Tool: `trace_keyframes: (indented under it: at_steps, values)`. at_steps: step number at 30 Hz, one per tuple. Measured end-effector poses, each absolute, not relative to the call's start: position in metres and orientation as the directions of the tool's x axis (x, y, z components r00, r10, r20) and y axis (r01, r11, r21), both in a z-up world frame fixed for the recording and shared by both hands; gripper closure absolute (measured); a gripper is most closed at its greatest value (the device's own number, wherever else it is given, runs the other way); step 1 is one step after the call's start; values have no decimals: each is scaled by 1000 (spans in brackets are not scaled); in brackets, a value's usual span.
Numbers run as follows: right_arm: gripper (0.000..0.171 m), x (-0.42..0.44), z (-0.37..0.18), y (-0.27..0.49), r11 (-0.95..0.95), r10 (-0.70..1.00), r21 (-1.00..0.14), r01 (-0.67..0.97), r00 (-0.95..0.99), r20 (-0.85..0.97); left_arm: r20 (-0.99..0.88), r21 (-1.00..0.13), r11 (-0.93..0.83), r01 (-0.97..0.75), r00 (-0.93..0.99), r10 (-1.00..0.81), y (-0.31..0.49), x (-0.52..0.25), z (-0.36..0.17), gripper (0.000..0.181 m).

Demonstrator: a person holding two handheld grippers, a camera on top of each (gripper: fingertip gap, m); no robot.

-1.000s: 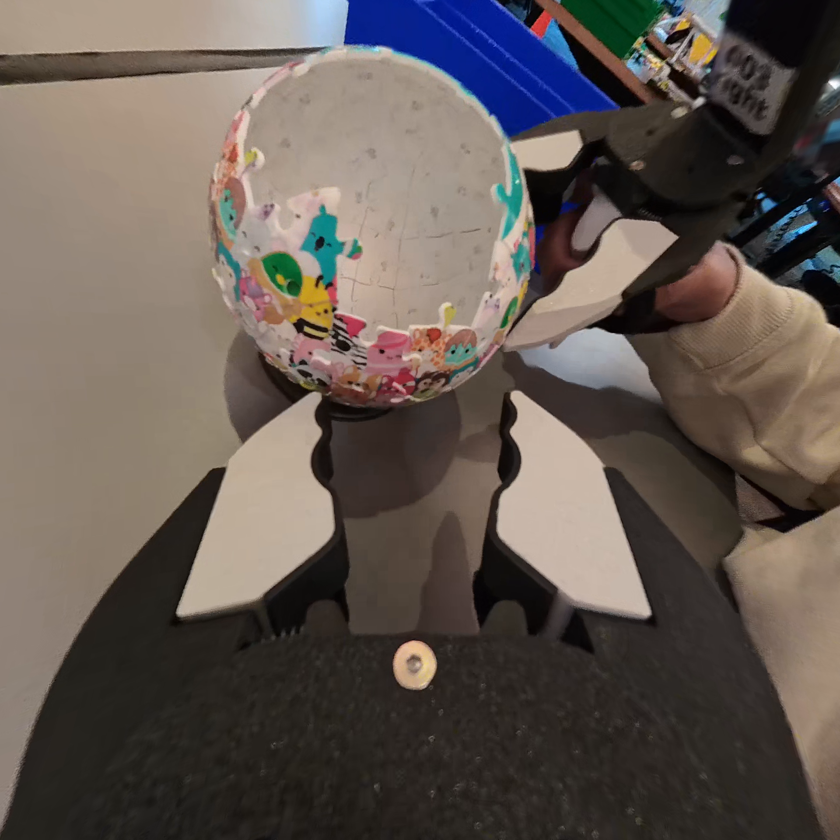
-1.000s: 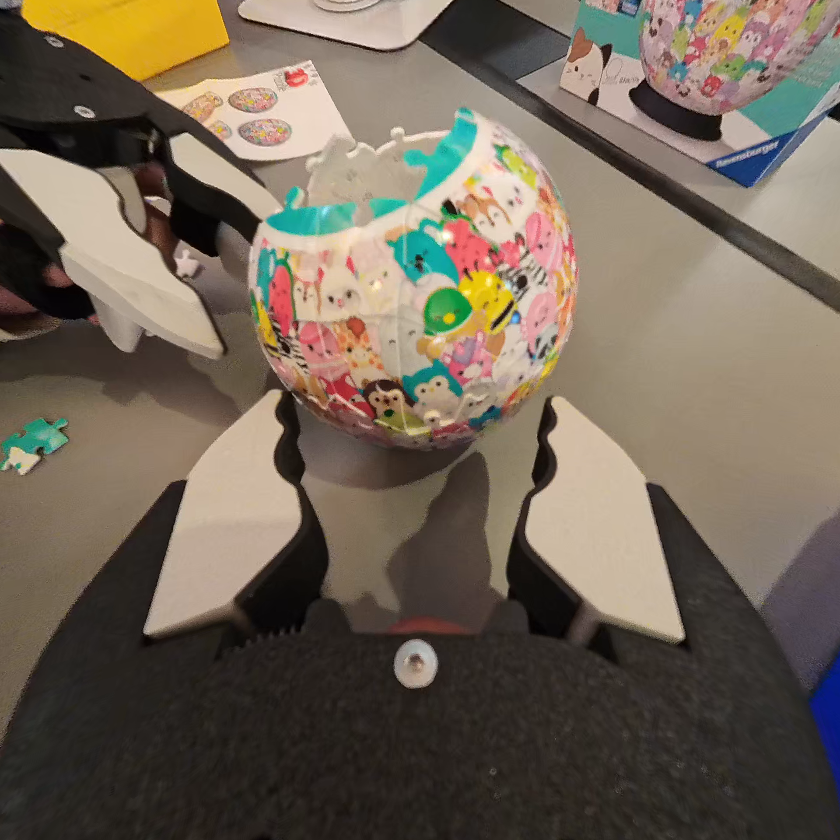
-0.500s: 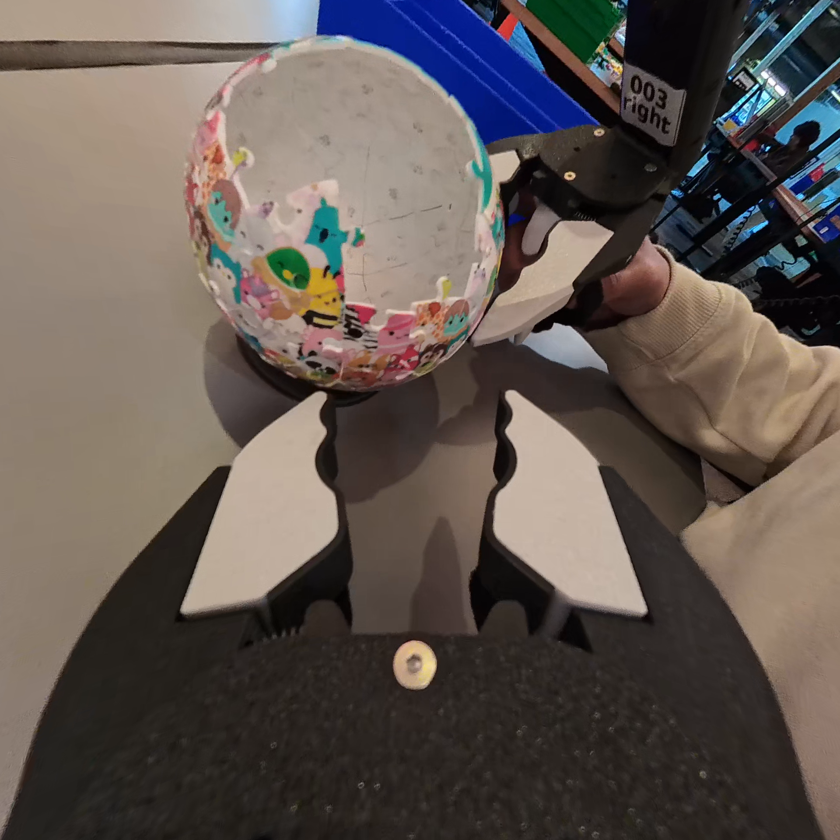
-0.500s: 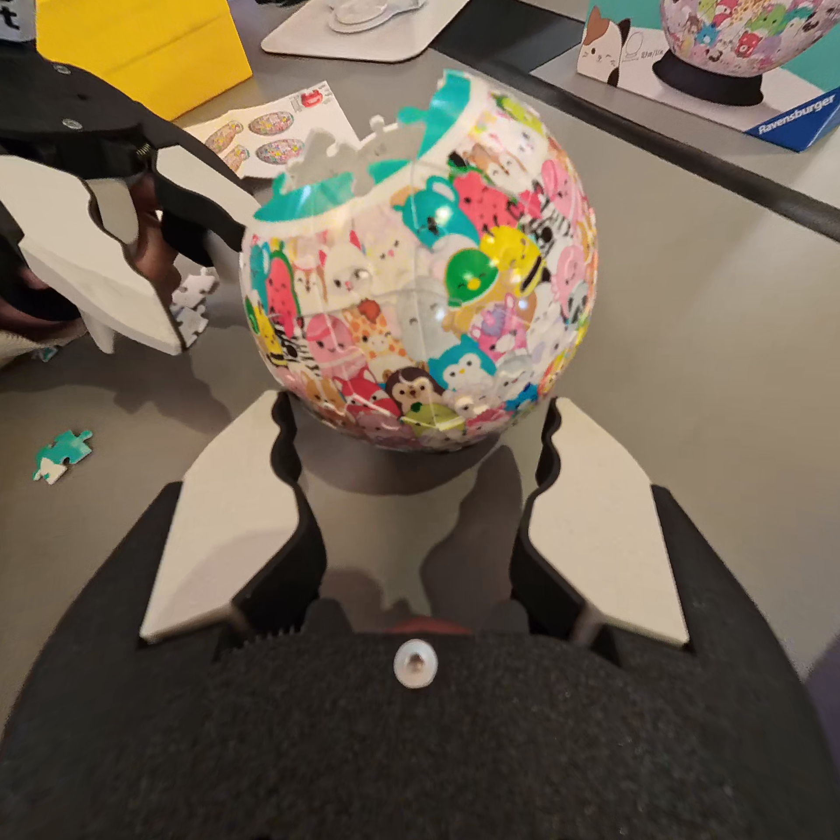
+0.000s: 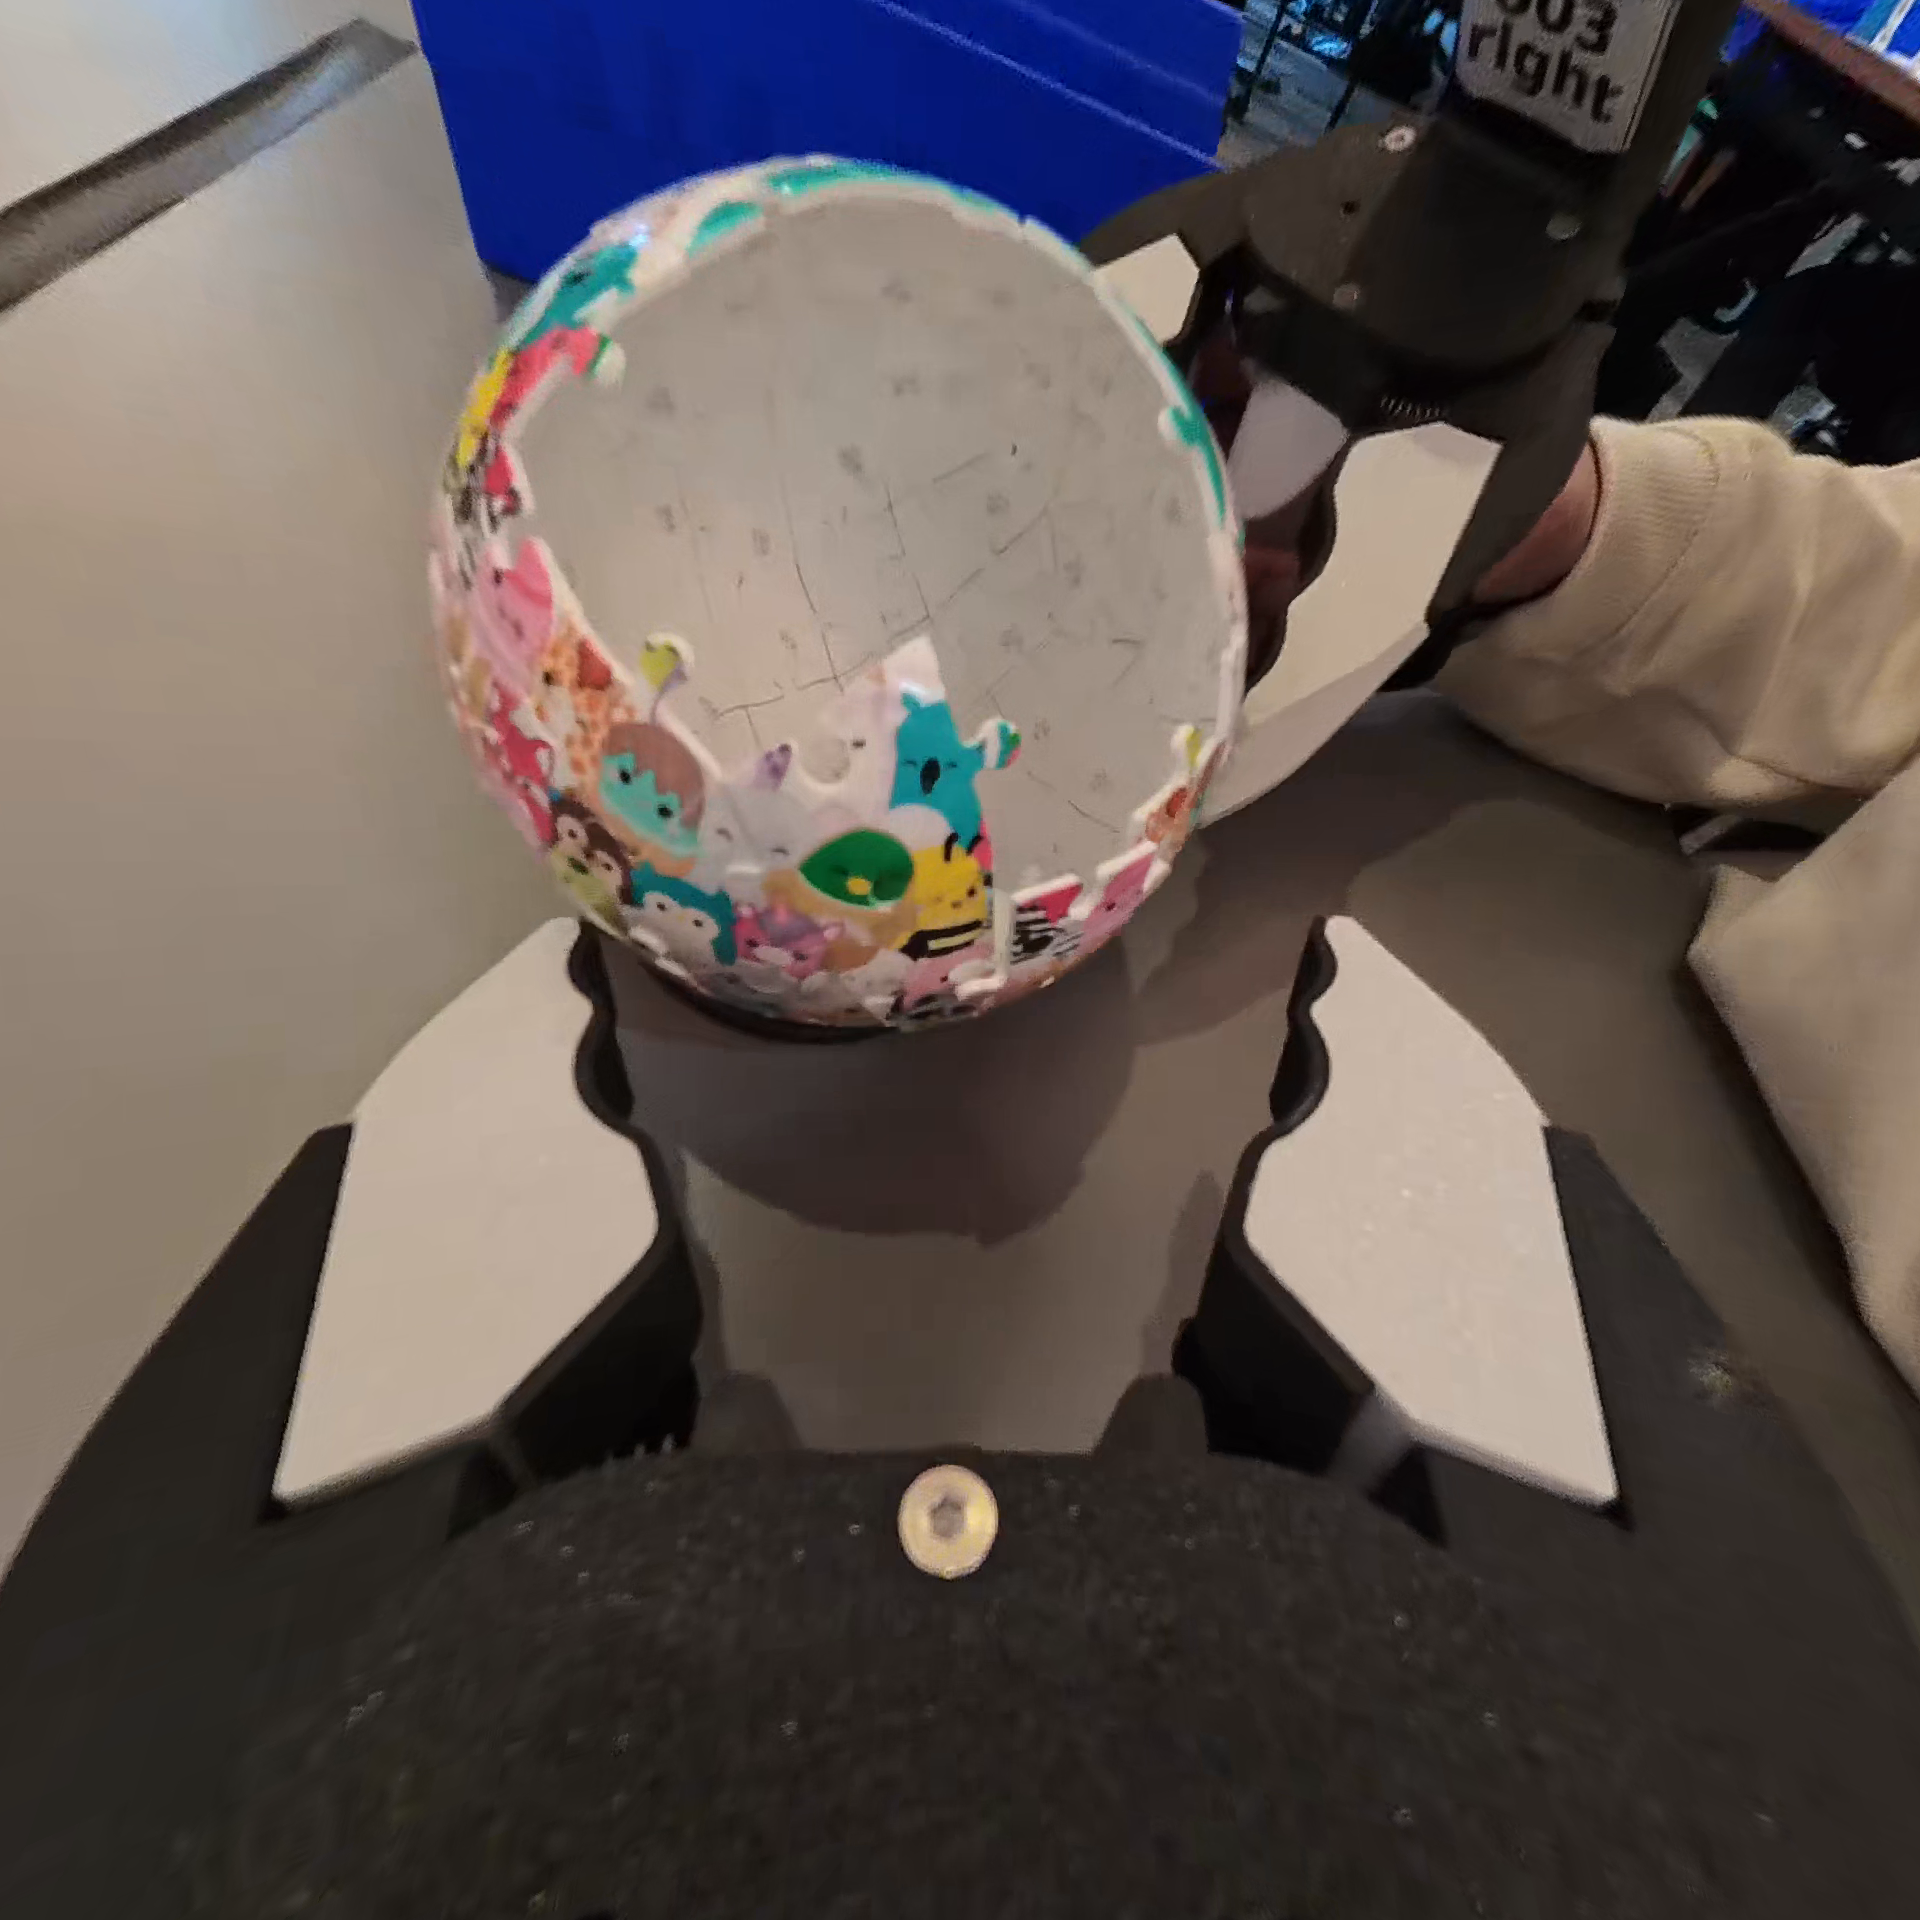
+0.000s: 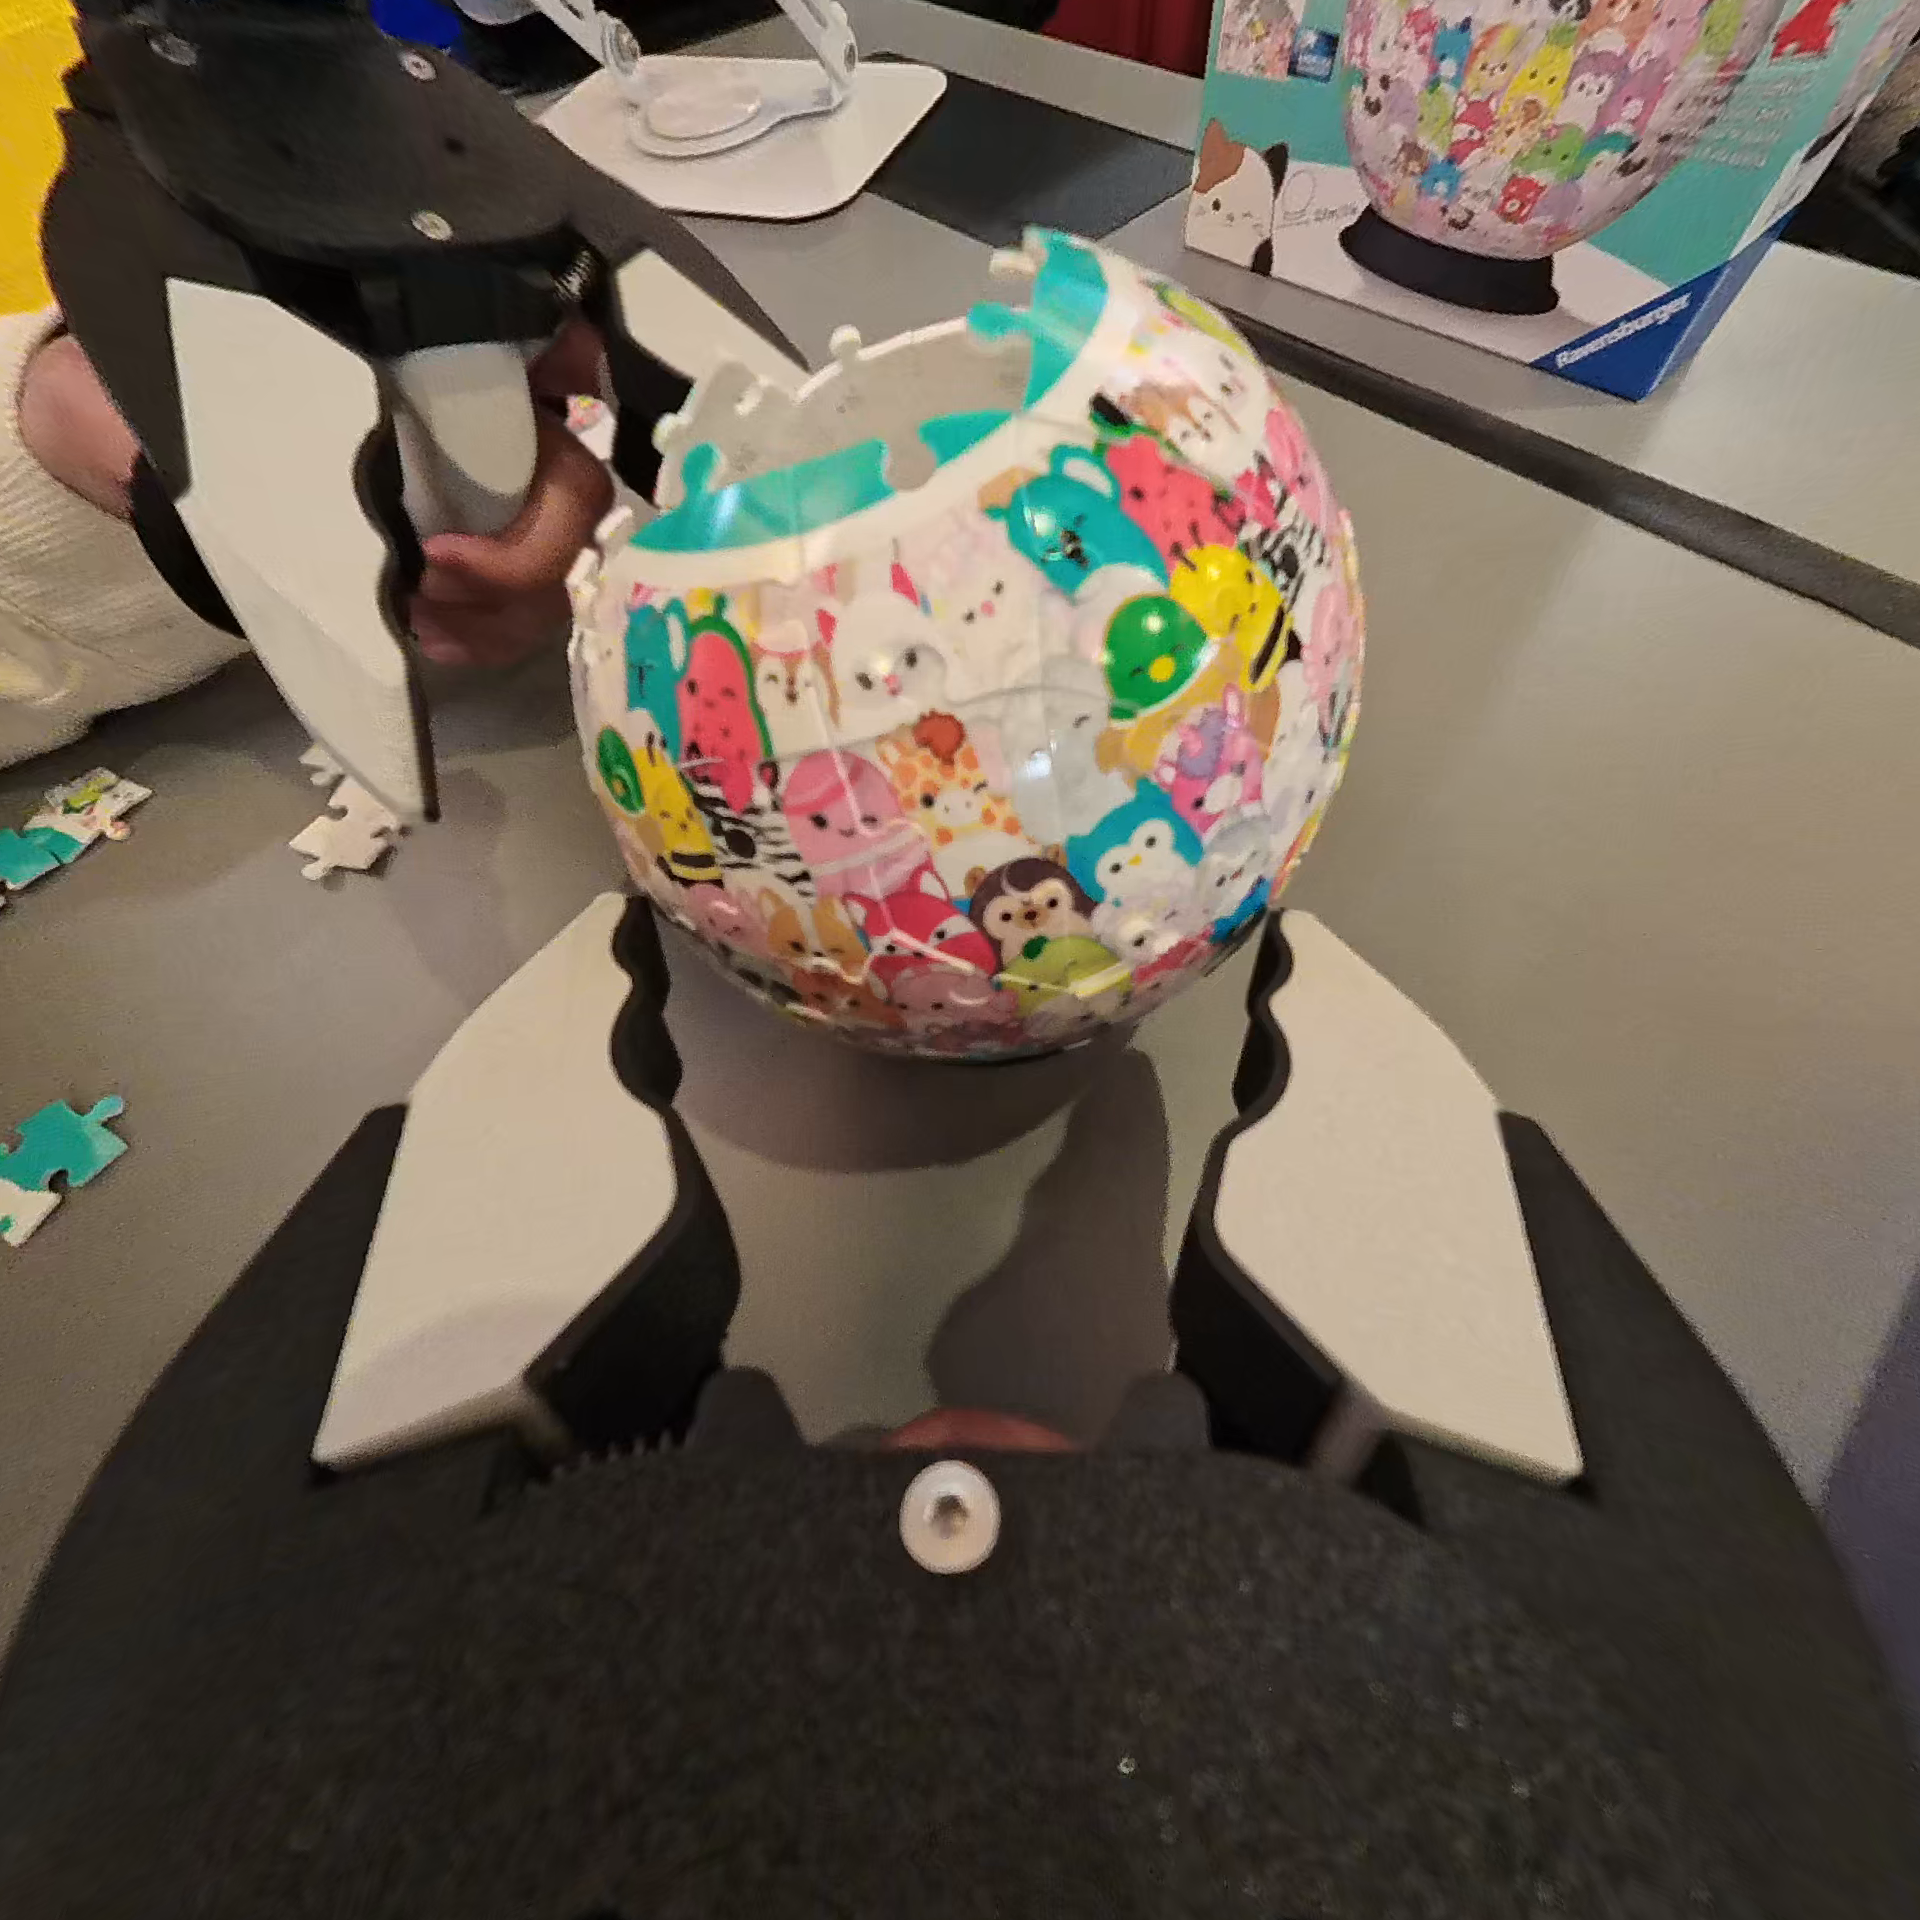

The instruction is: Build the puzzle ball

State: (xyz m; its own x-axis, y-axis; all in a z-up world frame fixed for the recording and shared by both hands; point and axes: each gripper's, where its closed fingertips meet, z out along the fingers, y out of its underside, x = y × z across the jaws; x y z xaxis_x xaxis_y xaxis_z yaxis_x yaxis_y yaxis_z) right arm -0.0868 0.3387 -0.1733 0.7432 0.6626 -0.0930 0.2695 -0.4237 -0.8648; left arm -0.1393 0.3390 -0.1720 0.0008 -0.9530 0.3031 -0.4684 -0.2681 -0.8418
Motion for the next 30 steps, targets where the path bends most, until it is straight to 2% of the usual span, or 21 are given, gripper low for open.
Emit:
trace_keyframes:
  at_steps: [5, 9, 11, 14, 16, 19, 23, 25, 30]
  values:
    - [63, -86, -175, 343, -429, 721, -856, 287, 681, -133, 318, -844, -301, -444, 37, -947, 338, -138, -172, 60]
    - [62, -87, -178, 345, -495, 773, -837, 233, 558, -302, 310, -843, -303, -444, 58, -949, 328, -145, -171, 61]
    - [61, -87, -180, 349, -523, 775, -829, 198, 516, -365, 292, -837, -289, -464, 67, -954, 323, -150, -176, 73]
    - [65, -84, -177, 341, -571, 757, -809, 142, 471, -452, 305, -773, -311, -553, 106, -947, 326, -162, -197, 61]
    - [60, -78, -182, 330, -557, 761, -811, 180, 501, -412, 323, -744, -317, -588, 99, -941, 328, -167, -204, 59]
    - [49, -77, -195, 326, -493, 783, -810, 316, 567, -255, 328, -725, -293, -623, 61, -943, 334, -163, -207, 56]
    - [50, -76, -217, 345, -446, 789, -742, 500, 611, -63, 366, -717, -258, -648, -34, -930, 334, -145, -205, 55]
    - [52, -79, -229, 345, -466, 806, -686, 559, 587, -70, 397, -707, -255, -660, -71, -915, 331, -138, -204, 54]
    - [56, -91, -227, 345, -449, 841, -696, 560, 529, -117, 386, -690, -239, -683, -67, -920, 331, -134, -207, 54]
